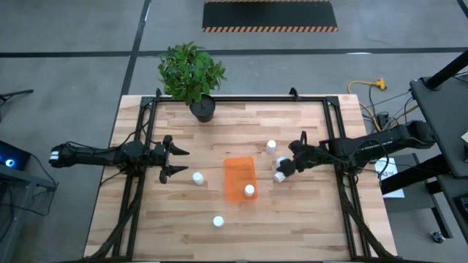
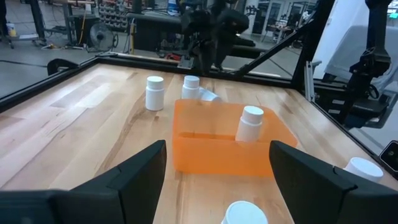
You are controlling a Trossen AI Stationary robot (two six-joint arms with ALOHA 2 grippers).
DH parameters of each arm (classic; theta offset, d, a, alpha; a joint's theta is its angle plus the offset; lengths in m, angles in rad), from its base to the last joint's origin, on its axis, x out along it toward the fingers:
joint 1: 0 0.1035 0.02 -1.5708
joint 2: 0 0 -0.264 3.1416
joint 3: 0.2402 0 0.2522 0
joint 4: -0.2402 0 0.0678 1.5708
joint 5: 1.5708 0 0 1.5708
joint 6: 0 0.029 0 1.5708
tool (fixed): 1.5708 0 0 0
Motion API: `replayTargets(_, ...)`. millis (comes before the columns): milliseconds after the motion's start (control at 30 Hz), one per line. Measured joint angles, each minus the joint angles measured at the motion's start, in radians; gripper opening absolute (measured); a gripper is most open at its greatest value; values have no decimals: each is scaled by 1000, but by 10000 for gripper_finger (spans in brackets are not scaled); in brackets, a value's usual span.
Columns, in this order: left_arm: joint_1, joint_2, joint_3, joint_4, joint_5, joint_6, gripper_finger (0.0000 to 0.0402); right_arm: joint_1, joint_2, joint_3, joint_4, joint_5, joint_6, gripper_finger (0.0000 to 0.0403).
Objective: Pick and place pill bottles into a basket
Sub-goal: Put the white pill bottle into the orange container
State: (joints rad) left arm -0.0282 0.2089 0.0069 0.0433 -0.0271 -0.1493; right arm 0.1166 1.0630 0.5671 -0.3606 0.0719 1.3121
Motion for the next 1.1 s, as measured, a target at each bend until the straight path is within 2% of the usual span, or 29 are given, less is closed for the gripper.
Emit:
replayTargets(233,0,0,0,0,0,0,267,66,3,0,5,88,315,246)
replayTargets(533,0,0,0,0,0,0,267,177,59,0,1,88,608,246)
replayTargets(800,0,0,0,0,0,0,267,200,146,0,28,85,689,242)
replayTargets(1033,0,-1,0,1,0,0,267,202,149,0,49,90,740,230)
replayTargets(1100,0,0,0,0,0,0,267,206,149,0,50,122,751,228)
